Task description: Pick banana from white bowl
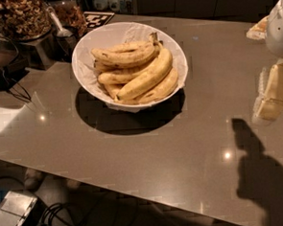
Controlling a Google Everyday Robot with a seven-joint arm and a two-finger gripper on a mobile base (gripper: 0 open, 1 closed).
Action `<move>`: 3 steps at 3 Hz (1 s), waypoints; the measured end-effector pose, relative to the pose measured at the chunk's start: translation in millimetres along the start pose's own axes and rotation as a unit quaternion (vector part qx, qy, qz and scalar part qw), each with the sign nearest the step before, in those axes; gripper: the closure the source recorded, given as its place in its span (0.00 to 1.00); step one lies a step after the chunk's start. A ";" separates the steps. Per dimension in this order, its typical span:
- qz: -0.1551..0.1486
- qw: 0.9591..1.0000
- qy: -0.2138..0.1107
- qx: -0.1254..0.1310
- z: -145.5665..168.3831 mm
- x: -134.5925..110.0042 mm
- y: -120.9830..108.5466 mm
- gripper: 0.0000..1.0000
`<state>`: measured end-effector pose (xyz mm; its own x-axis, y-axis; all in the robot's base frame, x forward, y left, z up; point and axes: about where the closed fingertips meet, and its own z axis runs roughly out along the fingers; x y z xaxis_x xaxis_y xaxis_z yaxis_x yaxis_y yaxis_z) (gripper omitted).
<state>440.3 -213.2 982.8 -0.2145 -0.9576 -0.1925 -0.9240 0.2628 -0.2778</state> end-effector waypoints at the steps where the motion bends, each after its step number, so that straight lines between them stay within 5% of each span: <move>1: -0.051 0.998 0.017 0.020 -6.4 -23.2 -4.7 0.00; 2: -0.110 0.993 0.035 0.028 -3.1 -46.5 -8.2 0.00; 3: -0.175 0.983 0.052 0.030 6.1 -70.4 -5.2 0.00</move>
Offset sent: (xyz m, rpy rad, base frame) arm 0.0305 0.0675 0.0097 -0.2465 -0.0595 0.3092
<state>462.1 -146.5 992.1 0.0798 -0.9966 0.0205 -0.9272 -0.0818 -0.3656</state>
